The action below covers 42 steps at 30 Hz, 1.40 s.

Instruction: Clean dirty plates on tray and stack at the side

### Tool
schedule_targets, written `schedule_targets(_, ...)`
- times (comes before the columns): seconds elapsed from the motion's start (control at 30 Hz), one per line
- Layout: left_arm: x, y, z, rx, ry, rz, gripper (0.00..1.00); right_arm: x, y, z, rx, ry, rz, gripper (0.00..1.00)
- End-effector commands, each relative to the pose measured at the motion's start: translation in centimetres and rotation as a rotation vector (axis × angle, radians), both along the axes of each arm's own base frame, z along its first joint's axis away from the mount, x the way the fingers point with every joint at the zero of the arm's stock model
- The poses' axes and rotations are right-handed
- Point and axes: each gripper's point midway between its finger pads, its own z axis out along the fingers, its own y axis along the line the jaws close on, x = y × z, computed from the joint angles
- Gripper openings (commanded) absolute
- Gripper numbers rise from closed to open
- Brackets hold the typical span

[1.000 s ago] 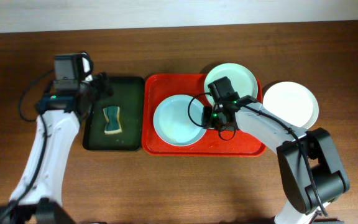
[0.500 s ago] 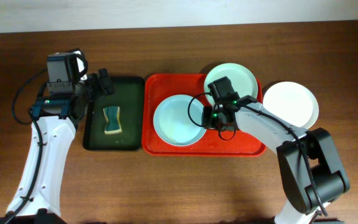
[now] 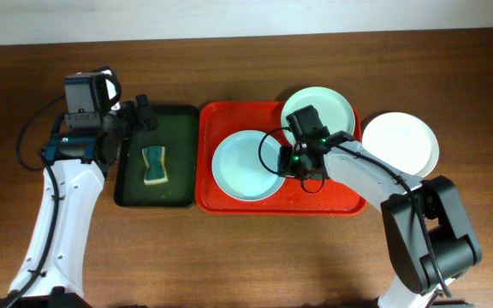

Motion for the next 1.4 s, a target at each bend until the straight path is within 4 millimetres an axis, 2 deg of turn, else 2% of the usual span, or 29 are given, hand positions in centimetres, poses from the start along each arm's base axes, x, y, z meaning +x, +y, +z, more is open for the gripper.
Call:
schedule_targets(0.0,0.2,0.1,0.5,0.001,-0.011,0.0,0.99,-0.4,-0.2,-0.7,-0.025,0.012,0.006,0.04)
schedule_targets(0.17,0.2,0.1,0.4,0.001,-0.011,0.0,0.99,0.1,-0.1,-0.3,-0.019,-0.001,0.009,0.04)
schedule_targets(0.43,0.2,0.1,0.4,0.001,-0.011,0.0,0.99,0.7,0.5,3.2,-0.024,0.011,0.06,0.04)
schedule_targets(0.6,0.2,0.1,0.4,0.001,-0.011,0.0,0.99,1.2,1.9,6.5,0.037,0.018,0.084,0.04)
schedule_targets(0.7,0.2,0.1,0.4,0.001,-0.011,0.0,0.99,1.7,3.3,9.1,0.106,0.008,0.107,0.04)
schedule_targets(0.8,0.2,0.1,0.4,0.001,-0.011,0.0,0.99,2.3,4.1,10.4,0.144,-0.012,0.113,0.04)
schedule_targets(1.1,0.2,0.1,0.4,0.001,-0.011,0.0,0.99,2.9,6.9,11.6,0.152,-0.086,0.106,0.04)
schedule_targets(1.37,0.2,0.1,0.4,0.001,-0.011,0.0,0.99,4.2,12.2,13.3,-0.029,-0.395,0.117,0.04)
